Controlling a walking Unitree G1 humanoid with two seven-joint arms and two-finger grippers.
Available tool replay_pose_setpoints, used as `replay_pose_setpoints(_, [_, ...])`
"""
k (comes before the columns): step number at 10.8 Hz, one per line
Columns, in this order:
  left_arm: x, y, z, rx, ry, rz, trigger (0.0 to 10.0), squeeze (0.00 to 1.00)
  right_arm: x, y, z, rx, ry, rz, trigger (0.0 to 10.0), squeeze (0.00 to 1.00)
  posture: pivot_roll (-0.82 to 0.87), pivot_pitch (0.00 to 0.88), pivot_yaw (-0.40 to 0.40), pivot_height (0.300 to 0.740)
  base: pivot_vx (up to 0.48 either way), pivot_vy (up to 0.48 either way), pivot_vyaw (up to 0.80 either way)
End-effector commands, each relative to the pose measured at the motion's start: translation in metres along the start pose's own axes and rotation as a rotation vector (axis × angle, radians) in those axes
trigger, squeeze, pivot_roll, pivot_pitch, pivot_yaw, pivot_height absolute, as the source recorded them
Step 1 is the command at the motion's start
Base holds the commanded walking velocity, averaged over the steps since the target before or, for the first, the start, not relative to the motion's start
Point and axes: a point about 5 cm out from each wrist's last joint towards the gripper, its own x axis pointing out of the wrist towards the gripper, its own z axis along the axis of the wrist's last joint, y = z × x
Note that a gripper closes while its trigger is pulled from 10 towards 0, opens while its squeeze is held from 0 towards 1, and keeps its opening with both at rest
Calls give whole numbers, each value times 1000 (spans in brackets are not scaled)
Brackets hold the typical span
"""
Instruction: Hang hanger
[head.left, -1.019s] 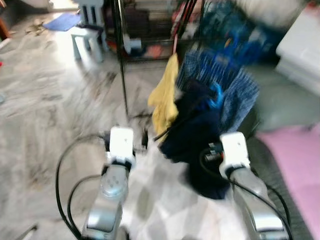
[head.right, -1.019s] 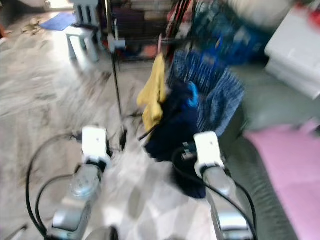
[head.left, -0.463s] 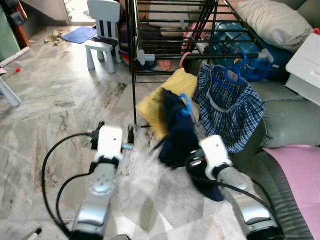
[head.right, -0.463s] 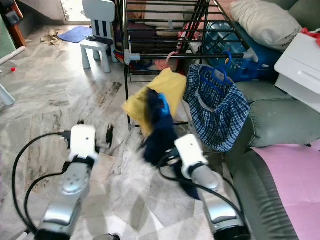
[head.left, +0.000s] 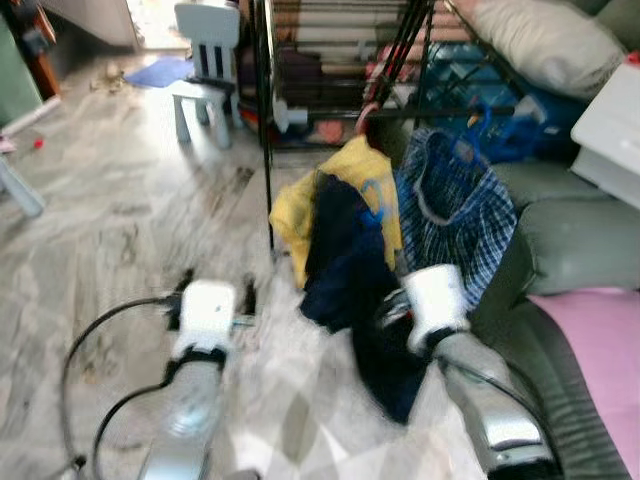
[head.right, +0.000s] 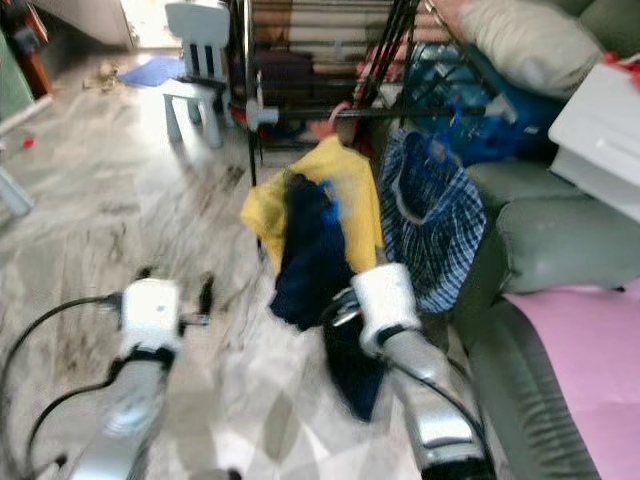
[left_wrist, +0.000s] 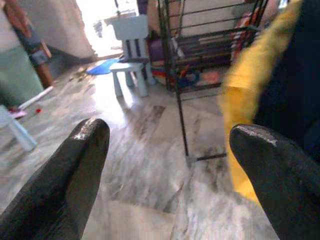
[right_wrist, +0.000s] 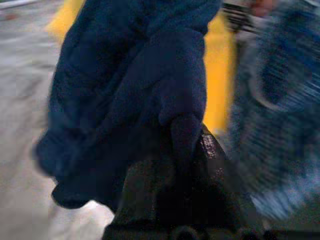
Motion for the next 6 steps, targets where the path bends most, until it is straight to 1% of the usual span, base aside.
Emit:
replay_pose_setpoints(1, [-1,0,7,0,-16,-1,10000,0,-4,-9,9,29,-45,-68,10000,0,90,141,-55,740,0,0,0])
replay_pose_setpoints(2, [-2,-1,8,0,-11,-4,10000,0,-11,-3,4,52,-23,-87,10000,0,74,162,-52,740,0,0,0])
replay_pose_setpoints(3, [-1,-4,11,7,-15,-19,10000,0,-13,4,6,25,-33,-29,10000,0,67,169,-53,740,0,0,0])
replay_pose_setpoints(4, [-1,-5,14,11,-17,-34,10000,0,-14,6,7,-25,-37,12,10000,0,61,177,-60,740,0,0,800])
replay_pose_setpoints(5, [-1,-5,15,4,-10,-48,10000,0,-13,0,9,-32,-38,12,10000,0,56,192,-74,740,0,0,800])
replay_pose_setpoints(6, [0,-4,16,-5,-4,-39,10000,0,-12,-3,11,-33,-36,7,10000,0,50,203,-80,740,0,0,800])
